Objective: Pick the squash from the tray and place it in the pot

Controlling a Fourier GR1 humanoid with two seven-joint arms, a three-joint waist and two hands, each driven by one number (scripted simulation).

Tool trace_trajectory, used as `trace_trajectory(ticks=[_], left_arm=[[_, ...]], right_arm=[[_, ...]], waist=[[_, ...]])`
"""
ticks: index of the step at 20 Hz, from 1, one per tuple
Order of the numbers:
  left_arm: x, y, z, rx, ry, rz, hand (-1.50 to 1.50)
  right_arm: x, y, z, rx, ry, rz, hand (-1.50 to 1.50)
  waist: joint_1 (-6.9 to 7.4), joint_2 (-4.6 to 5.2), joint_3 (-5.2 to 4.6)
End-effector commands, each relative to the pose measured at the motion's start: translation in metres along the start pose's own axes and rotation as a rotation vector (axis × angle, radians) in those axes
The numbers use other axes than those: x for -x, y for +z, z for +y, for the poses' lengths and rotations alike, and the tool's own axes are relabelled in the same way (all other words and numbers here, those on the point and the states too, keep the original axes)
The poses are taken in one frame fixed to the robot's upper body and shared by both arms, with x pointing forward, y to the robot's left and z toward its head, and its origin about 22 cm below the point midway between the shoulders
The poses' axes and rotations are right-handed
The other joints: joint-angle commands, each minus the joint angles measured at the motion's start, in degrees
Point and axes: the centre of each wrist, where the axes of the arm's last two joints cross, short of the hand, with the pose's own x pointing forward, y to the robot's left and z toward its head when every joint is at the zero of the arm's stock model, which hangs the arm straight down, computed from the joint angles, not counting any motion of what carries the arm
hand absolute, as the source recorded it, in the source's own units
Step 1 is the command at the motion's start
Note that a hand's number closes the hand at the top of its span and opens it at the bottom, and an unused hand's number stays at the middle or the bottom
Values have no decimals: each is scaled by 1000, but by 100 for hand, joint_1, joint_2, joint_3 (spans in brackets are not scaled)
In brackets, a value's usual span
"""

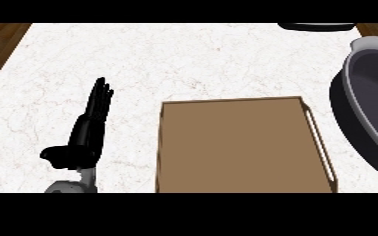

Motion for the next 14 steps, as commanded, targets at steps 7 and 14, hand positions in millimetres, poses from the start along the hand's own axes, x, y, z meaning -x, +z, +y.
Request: trace_trajectory(ticks=[7,14], left_arm=[[-2,3,11,-20,-13,-4,0],[2,14,11,8,-7,19,0]], right_arm=[[49,-23,70,-227,-45,351,150],[56,-1,81,-293,-242,312,-150]], waist=[[-90,-35,3],[-48,-41,-3]])
